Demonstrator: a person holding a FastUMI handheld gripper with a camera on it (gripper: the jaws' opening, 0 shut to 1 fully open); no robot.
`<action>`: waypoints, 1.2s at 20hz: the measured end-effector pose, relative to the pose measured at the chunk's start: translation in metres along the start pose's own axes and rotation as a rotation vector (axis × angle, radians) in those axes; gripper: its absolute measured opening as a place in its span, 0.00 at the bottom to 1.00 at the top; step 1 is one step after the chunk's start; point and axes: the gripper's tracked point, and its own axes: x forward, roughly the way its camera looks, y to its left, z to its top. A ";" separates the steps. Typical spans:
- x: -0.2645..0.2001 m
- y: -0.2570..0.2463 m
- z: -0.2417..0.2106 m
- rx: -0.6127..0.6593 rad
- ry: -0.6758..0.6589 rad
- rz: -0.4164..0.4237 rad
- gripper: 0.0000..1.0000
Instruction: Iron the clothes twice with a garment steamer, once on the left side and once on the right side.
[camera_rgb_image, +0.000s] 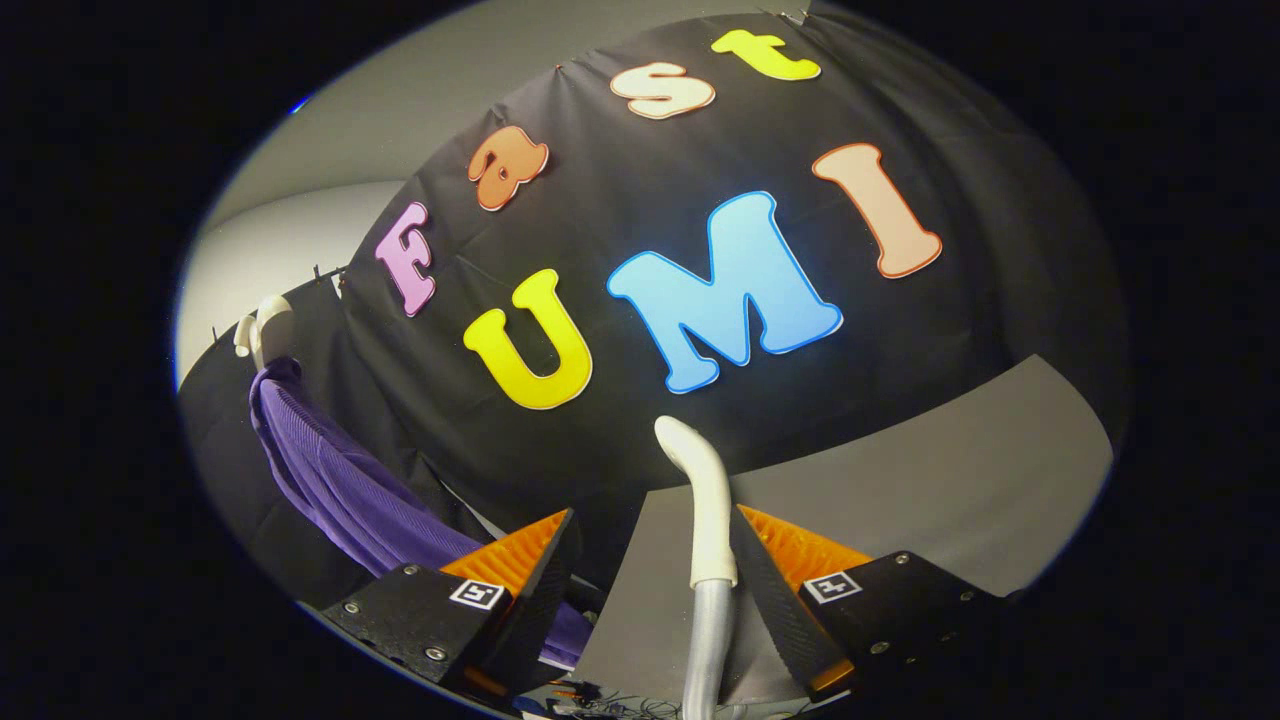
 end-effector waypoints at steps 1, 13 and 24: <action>0.013 -0.007 -0.004 0.003 0.019 -0.014 0.92; 0.100 -0.049 -0.045 0.087 0.260 -0.050 0.92; 0.109 -0.043 -0.066 0.309 0.368 0.075 0.42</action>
